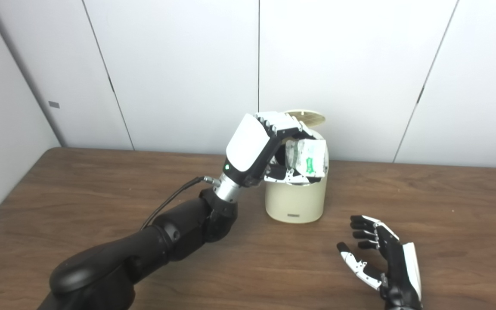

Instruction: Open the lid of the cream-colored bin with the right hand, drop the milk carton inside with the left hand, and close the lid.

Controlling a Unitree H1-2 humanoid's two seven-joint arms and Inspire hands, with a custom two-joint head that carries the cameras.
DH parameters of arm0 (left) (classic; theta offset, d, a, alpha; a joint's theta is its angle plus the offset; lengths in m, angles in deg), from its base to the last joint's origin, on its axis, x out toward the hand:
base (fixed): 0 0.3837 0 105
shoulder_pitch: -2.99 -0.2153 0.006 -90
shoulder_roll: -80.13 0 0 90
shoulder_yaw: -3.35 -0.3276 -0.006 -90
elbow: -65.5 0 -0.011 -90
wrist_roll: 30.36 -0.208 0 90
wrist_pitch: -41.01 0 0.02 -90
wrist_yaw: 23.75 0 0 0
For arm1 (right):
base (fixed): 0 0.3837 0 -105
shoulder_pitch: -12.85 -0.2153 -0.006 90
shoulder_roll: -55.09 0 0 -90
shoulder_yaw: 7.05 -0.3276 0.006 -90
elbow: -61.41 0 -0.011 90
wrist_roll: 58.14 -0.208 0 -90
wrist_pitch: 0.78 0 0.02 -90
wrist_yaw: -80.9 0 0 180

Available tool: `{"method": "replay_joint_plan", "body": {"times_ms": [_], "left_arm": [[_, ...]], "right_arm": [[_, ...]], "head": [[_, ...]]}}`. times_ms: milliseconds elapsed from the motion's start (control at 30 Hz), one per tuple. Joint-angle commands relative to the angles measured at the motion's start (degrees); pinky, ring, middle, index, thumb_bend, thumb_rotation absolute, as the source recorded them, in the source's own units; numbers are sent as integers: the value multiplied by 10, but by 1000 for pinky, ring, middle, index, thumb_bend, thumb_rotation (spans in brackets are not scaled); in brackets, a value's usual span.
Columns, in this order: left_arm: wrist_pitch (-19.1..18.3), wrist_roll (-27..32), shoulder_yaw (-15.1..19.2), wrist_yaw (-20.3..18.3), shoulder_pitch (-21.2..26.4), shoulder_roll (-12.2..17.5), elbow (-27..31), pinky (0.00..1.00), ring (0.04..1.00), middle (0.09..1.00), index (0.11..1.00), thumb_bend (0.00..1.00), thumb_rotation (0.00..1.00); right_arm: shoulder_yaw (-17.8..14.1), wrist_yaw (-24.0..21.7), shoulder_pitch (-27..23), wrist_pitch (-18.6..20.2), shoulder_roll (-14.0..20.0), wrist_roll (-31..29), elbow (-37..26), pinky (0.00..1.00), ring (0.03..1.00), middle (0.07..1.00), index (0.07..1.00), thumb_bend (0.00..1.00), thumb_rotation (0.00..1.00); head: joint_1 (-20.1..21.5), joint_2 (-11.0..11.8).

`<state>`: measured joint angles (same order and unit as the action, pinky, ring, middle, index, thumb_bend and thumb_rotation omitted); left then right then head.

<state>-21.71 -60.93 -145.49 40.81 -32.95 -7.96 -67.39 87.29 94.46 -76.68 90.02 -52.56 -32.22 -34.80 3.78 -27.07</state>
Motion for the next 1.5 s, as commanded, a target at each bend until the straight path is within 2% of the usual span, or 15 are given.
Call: {"method": "replay_joint_plan", "body": {"times_ms": [0, 467, 1100, 1467], "left_arm": [[-4, 10, 3, 12, 37, 5, -8, 355, 449, 473, 487, 506, 0], [-4, 1, -25, 43, 73, 6, -63, 363, 445, 467, 495, 505, 0], [-4, 16, -31, 36, 85, 13, -81, 361, 449, 470, 490, 506, 0], [-4, 21, -25, 25, 80, 12, -81, 358, 452, 465, 494, 506, 0]], "right_arm": [[4, 1, 3, 1, -5, 4, -10, 560, 653, 681, 676, 277, 74], [6, 8, 3, -2, -7, 4, -7, 560, 651, 676, 670, 280, 84], [12, 14, 0, 13, -10, 14, -8, 562, 652, 677, 673, 280, 107], [13, 21, -5, -1, -12, 9, 3, 539, 635, 663, 668, 289, 79]], "head": [[0, -1], [4, -1], [7, -3], [10, -3]]}}
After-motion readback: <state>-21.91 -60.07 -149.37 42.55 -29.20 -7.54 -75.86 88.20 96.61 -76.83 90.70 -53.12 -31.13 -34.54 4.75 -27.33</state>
